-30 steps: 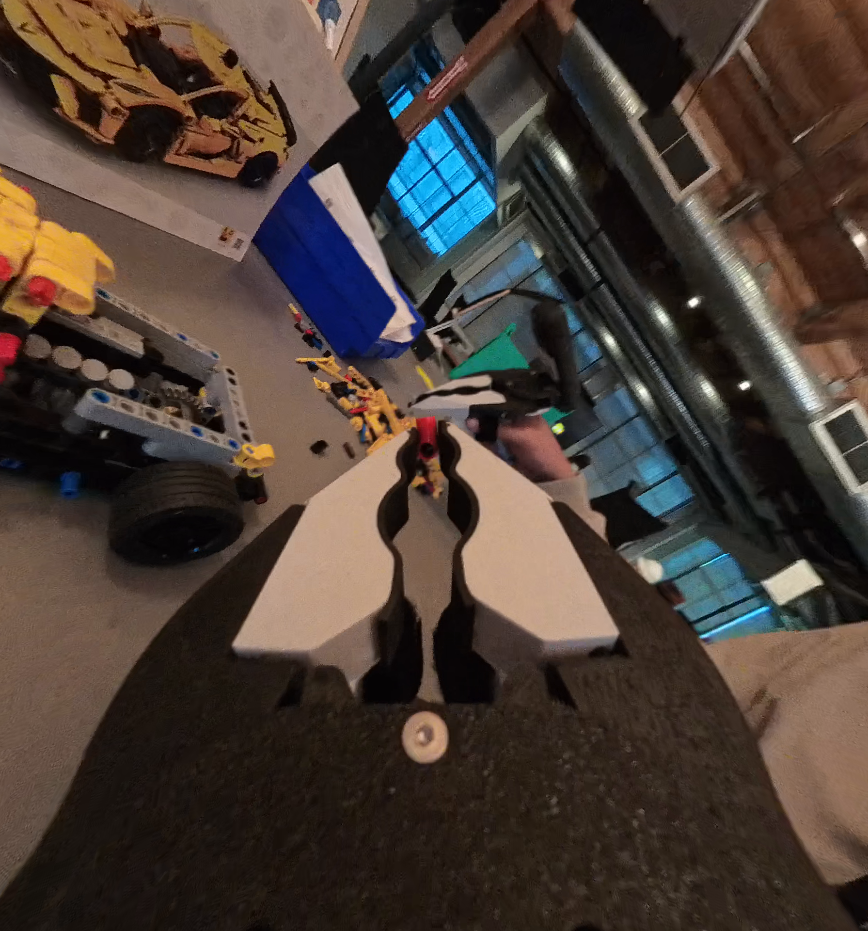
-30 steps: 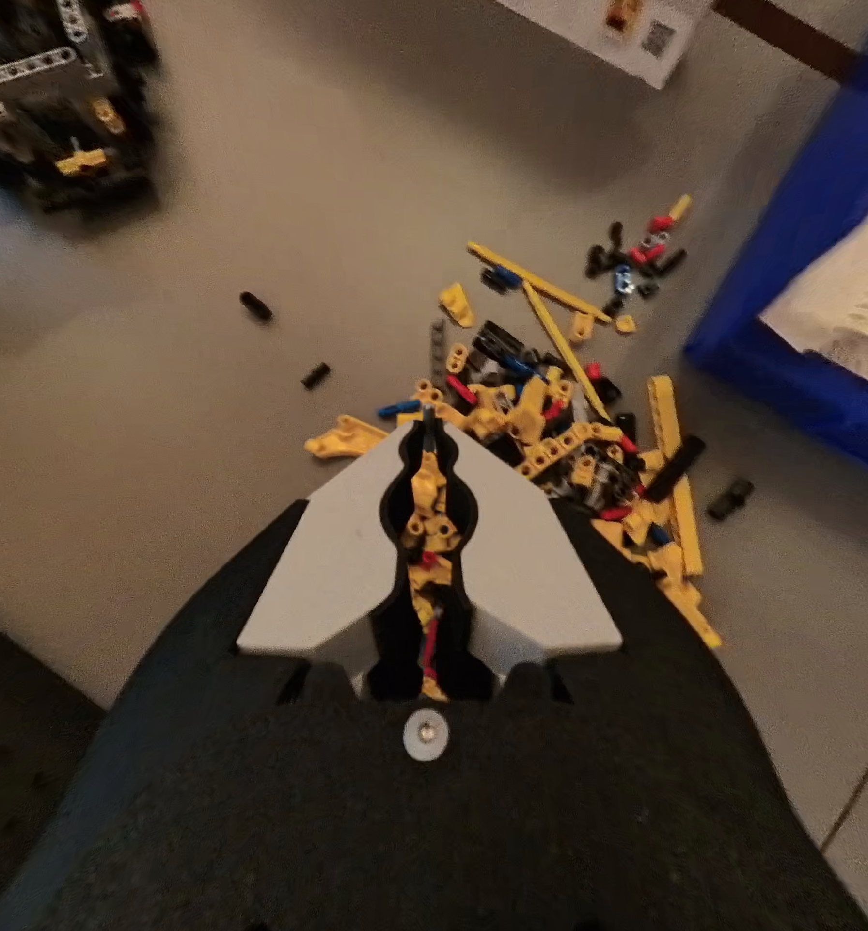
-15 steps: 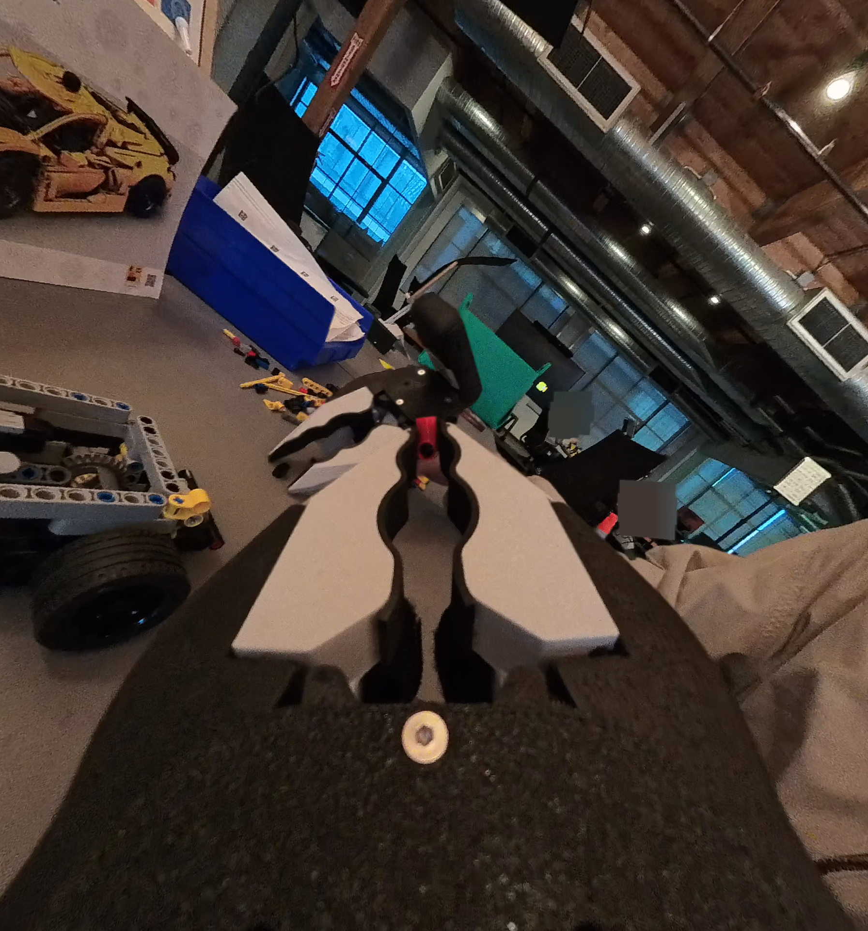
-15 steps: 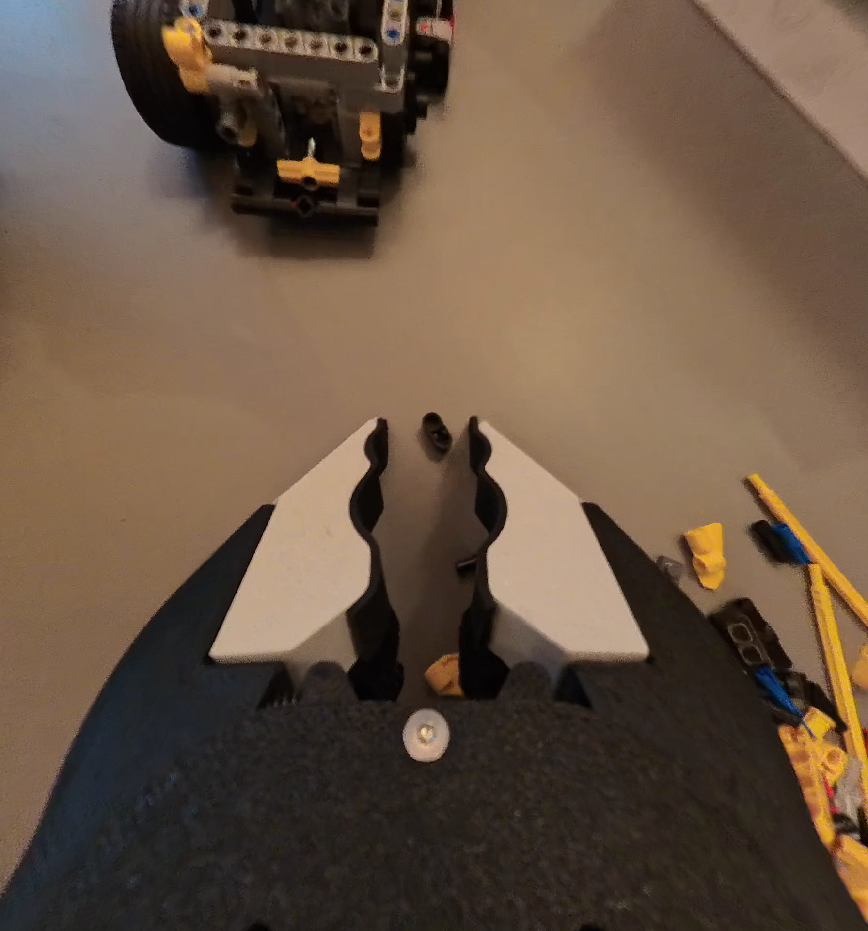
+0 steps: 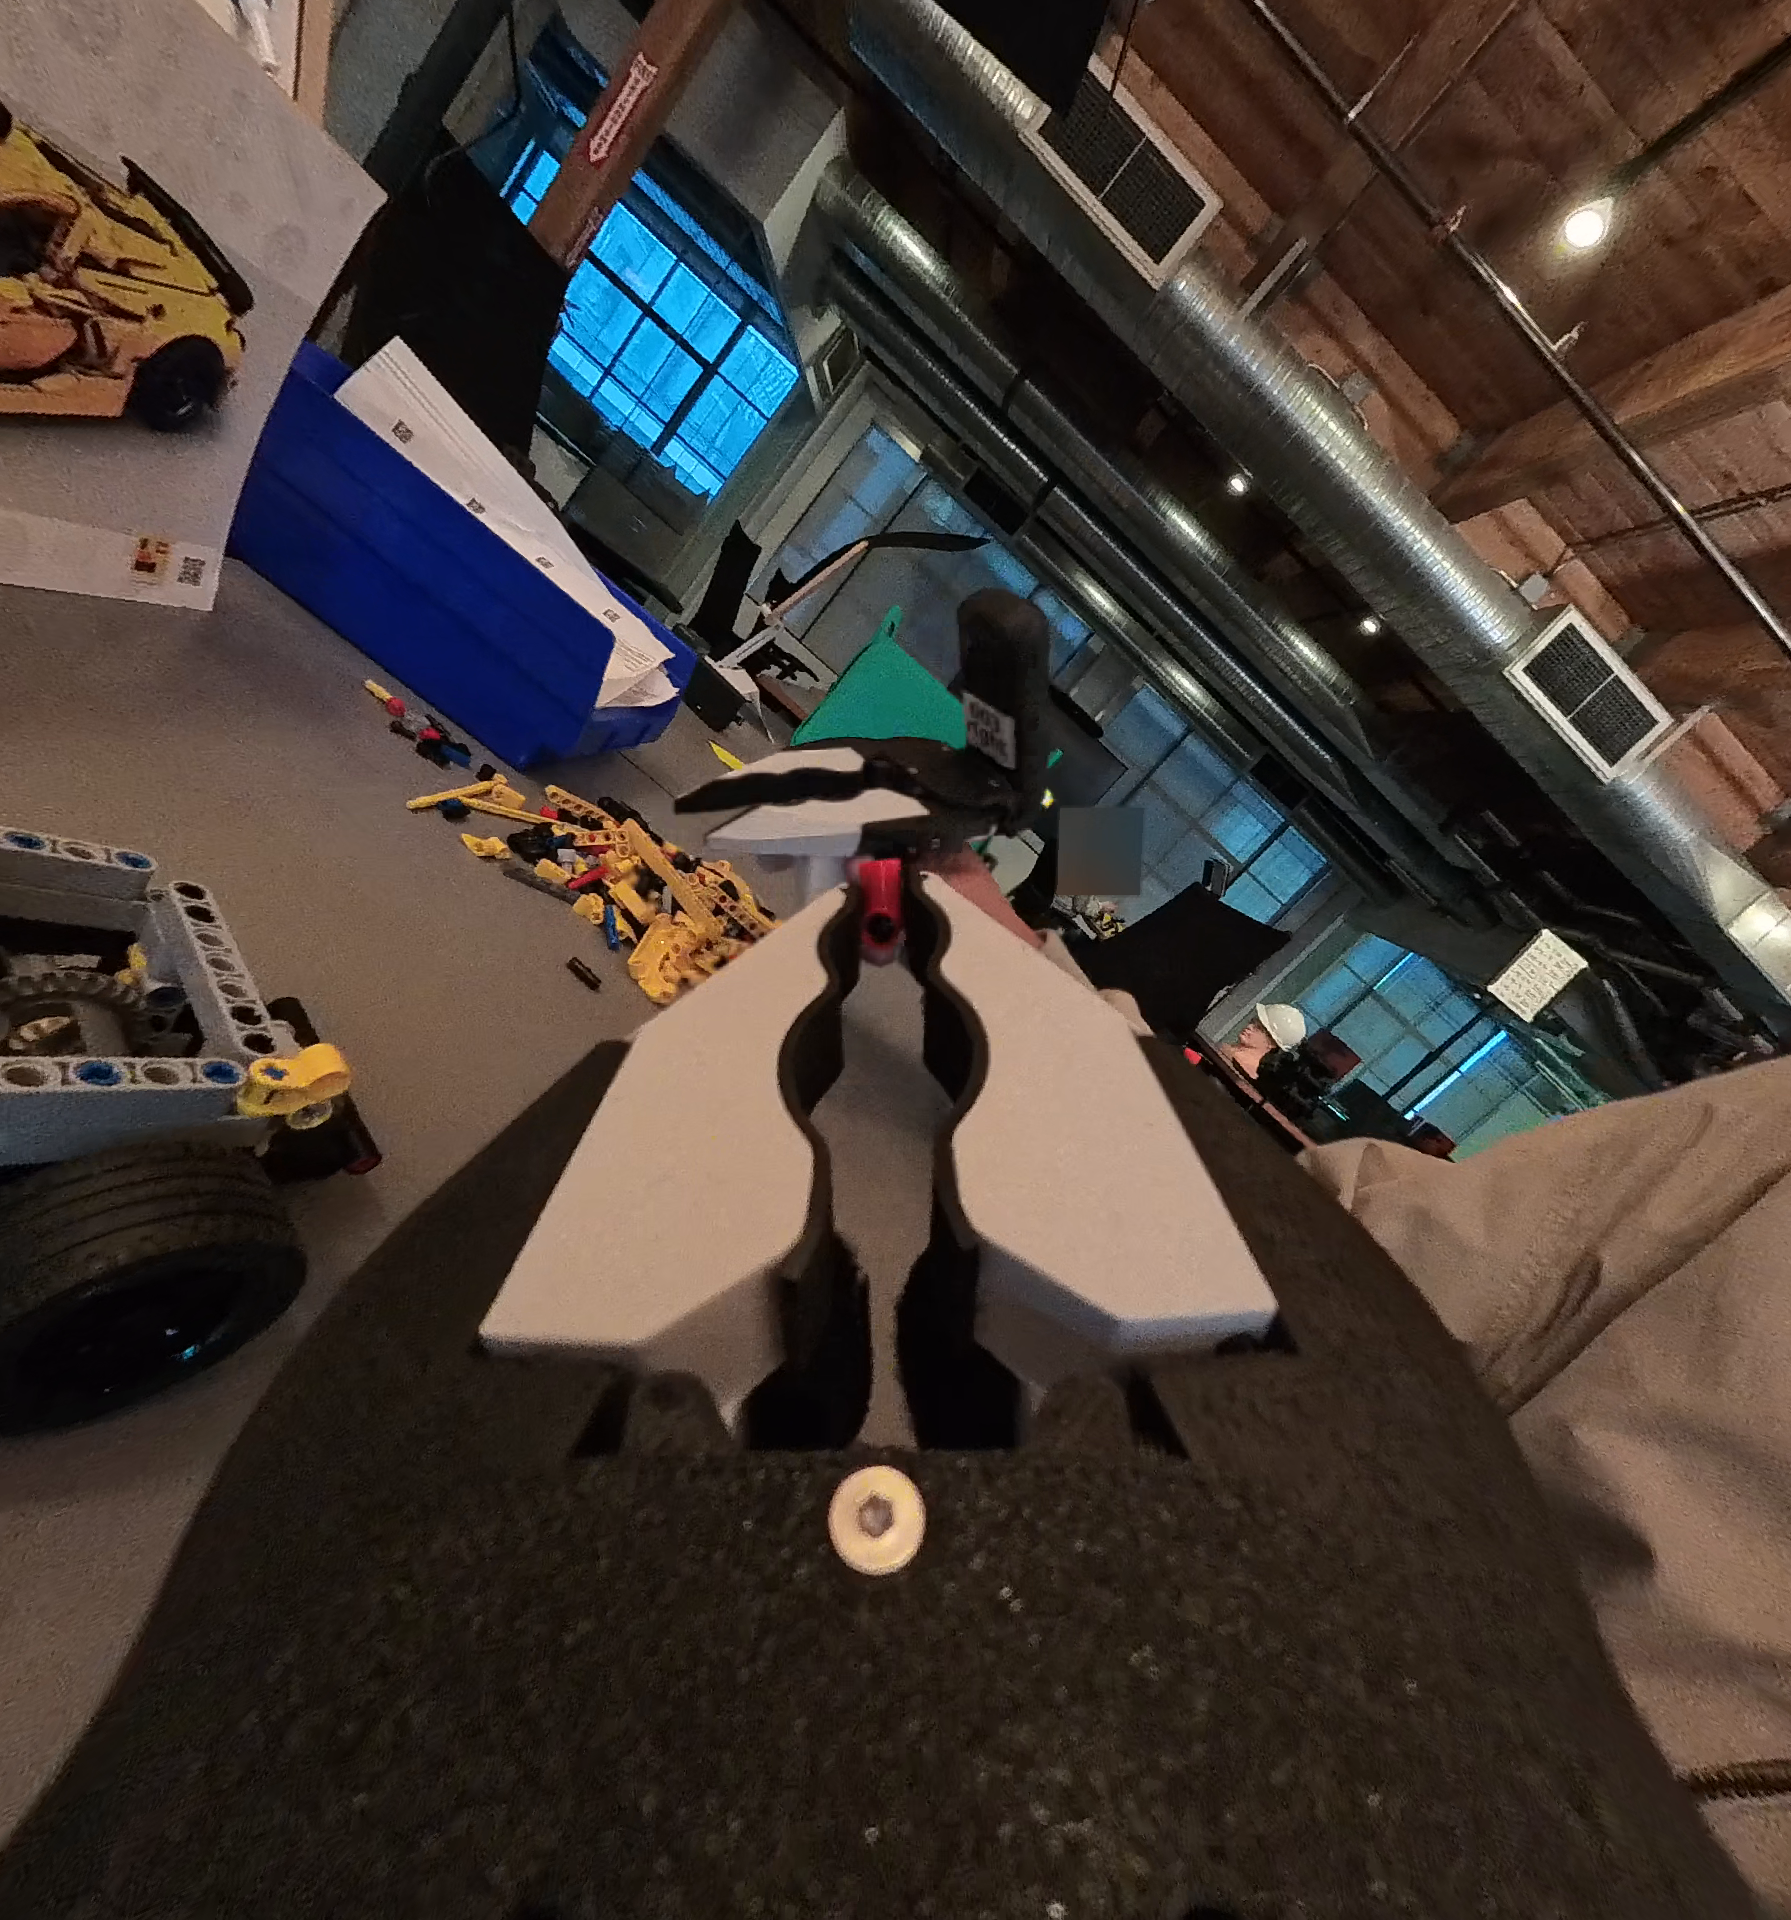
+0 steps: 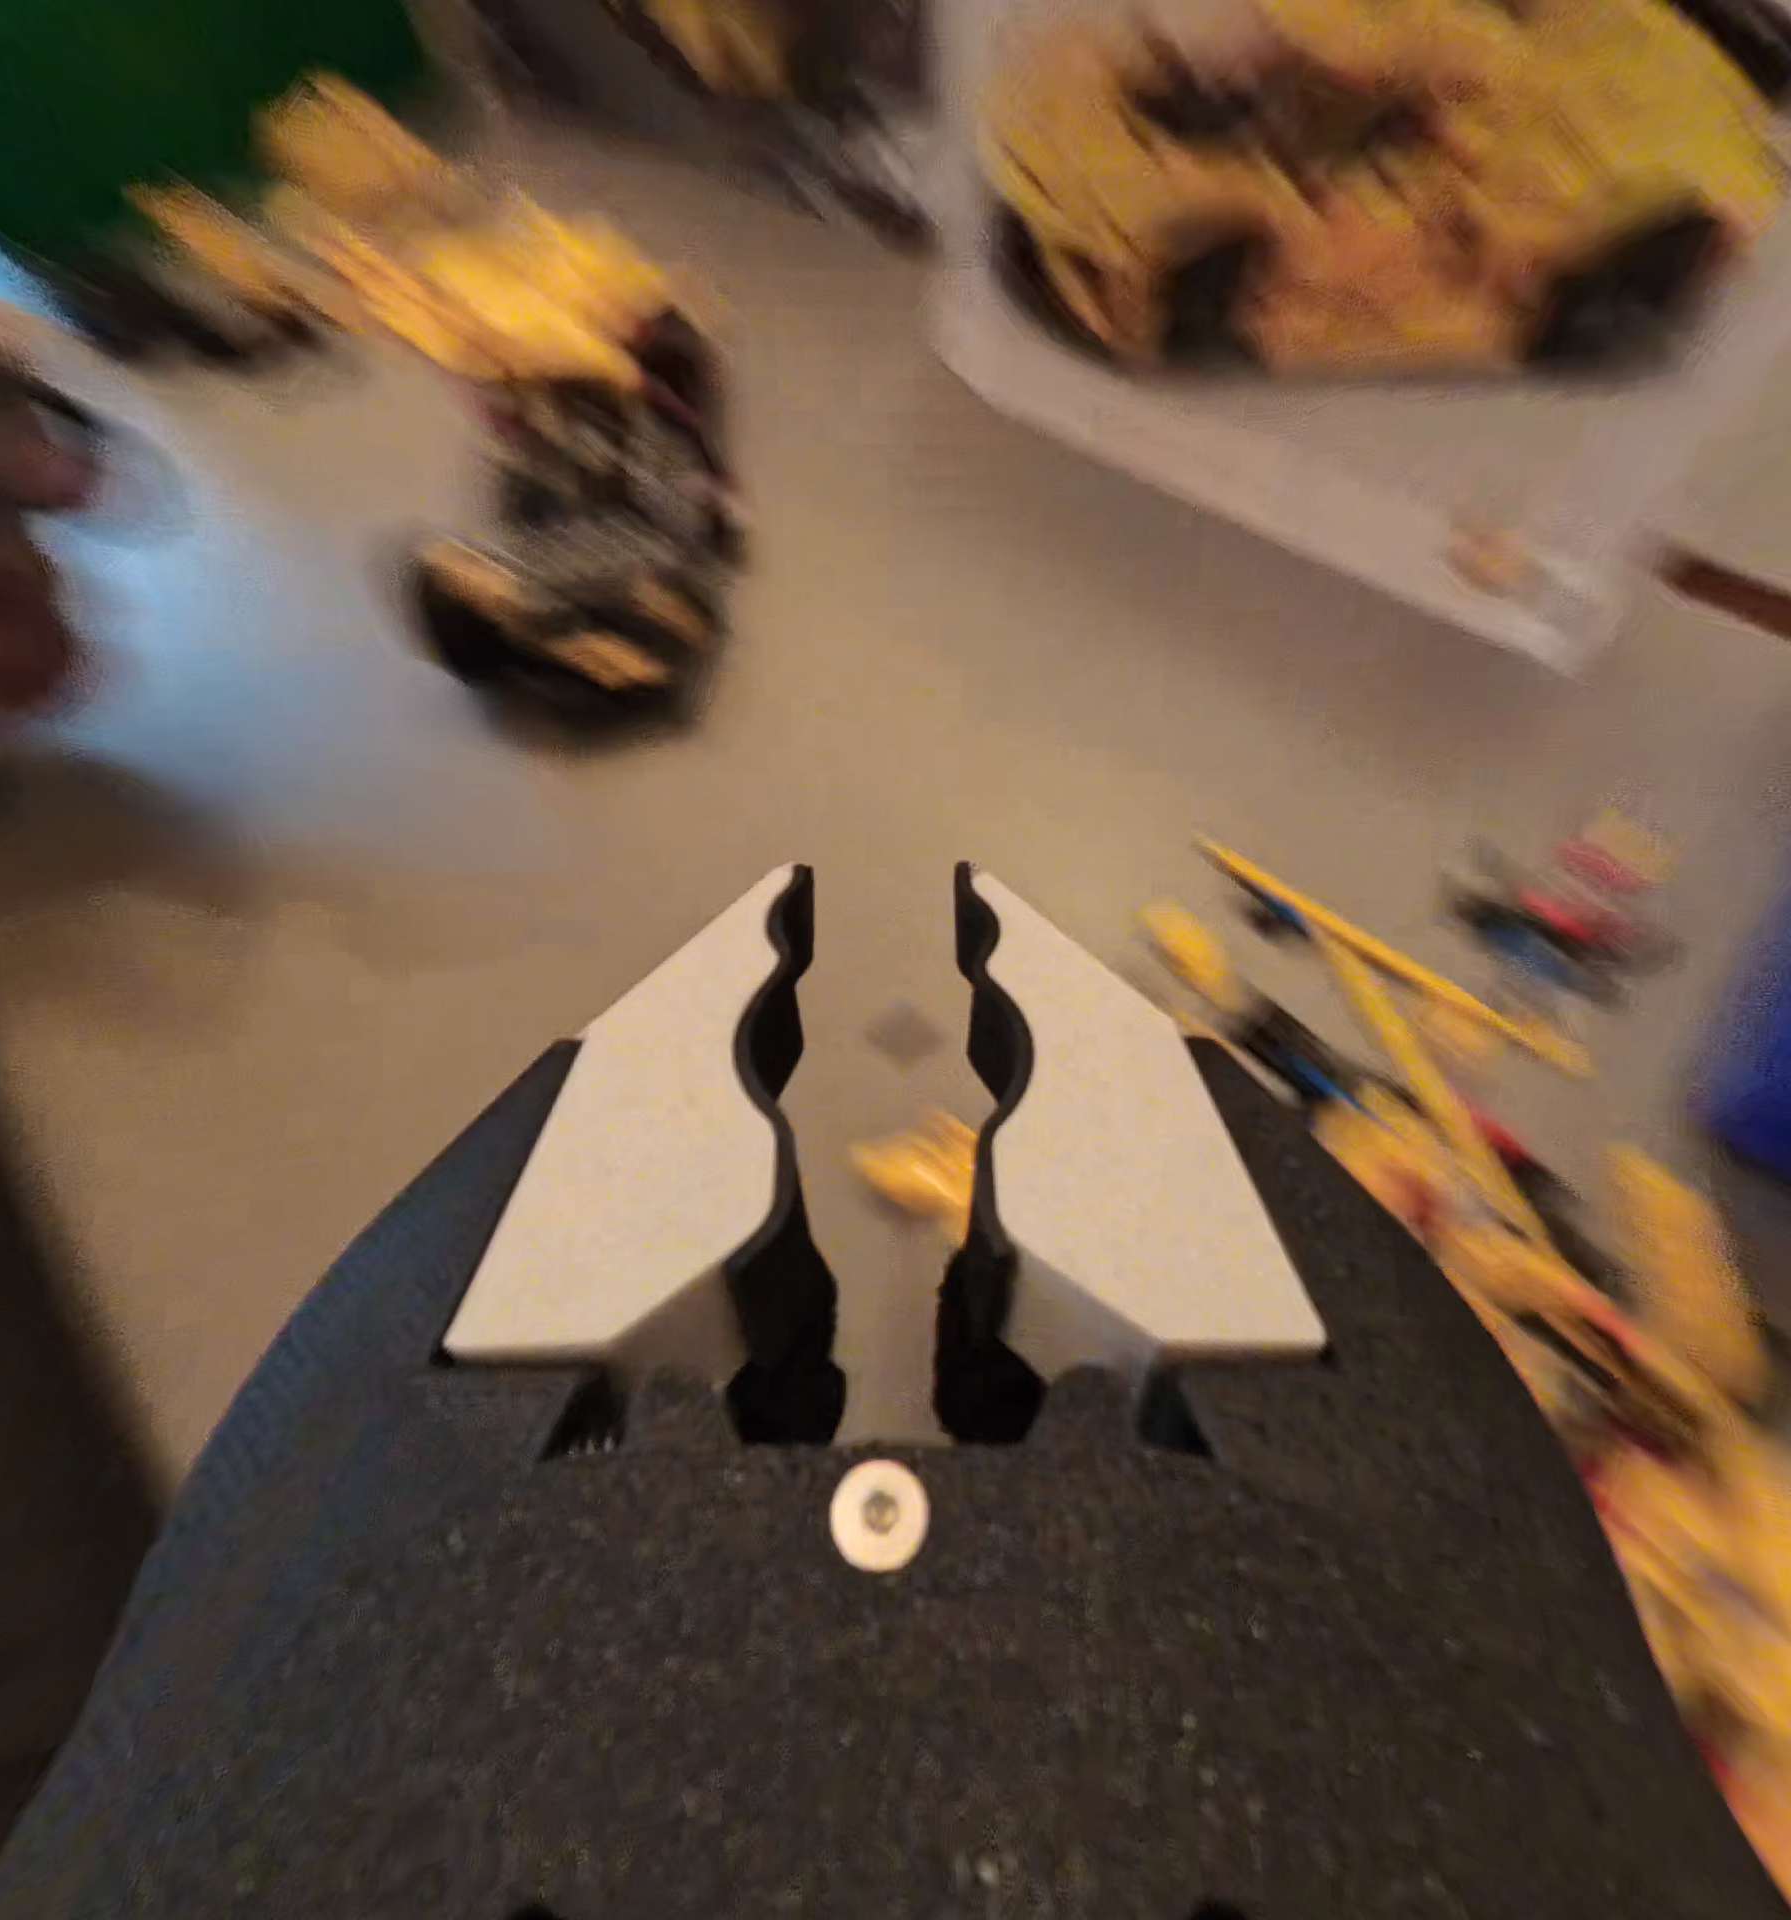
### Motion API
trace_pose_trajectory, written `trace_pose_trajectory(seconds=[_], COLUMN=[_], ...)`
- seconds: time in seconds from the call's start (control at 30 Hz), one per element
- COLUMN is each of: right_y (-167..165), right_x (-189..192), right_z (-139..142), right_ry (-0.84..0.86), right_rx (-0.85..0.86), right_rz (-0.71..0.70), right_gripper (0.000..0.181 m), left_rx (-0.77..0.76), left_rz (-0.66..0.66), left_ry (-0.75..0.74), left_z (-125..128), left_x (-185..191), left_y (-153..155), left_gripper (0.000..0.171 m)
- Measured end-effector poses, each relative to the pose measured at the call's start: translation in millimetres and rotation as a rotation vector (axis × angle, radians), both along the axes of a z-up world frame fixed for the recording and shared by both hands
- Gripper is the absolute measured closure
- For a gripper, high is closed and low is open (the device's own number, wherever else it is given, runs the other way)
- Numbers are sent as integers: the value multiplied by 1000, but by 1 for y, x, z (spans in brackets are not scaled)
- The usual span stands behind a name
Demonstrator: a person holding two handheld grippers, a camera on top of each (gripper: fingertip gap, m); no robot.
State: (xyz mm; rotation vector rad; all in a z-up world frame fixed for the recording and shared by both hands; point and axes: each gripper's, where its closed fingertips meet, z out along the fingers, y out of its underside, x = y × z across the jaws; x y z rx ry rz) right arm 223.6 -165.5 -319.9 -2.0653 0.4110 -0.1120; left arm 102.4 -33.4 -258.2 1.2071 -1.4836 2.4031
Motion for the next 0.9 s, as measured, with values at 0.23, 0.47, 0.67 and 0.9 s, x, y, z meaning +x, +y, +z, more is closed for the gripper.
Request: trace_pose_trajectory(seconds=[0.23, 0.47, 0.67, 0.9], right_y=[116, 126, 125, 127], right_x=[-131, -138, -141, -140], right_z=[61, 53, 52, 48], right_ry=[36, -186, -189, -165], right_rx=[508, 416, 410, 393], right_rz=[359, 320, 352, 348], right_gripper=[157, 163, 176, 175], left_rx=[-50, -133, -93, -64], left_rz=[-36, -88, -107, -89], left_ry=[32, 67, 80, 83], left_z=[0, 2, -4, -7], left_x=[-6, -9, -11, -8], left_y=[-5, -5, -12, -14], left_gripper=[166, 166, 166, 166])
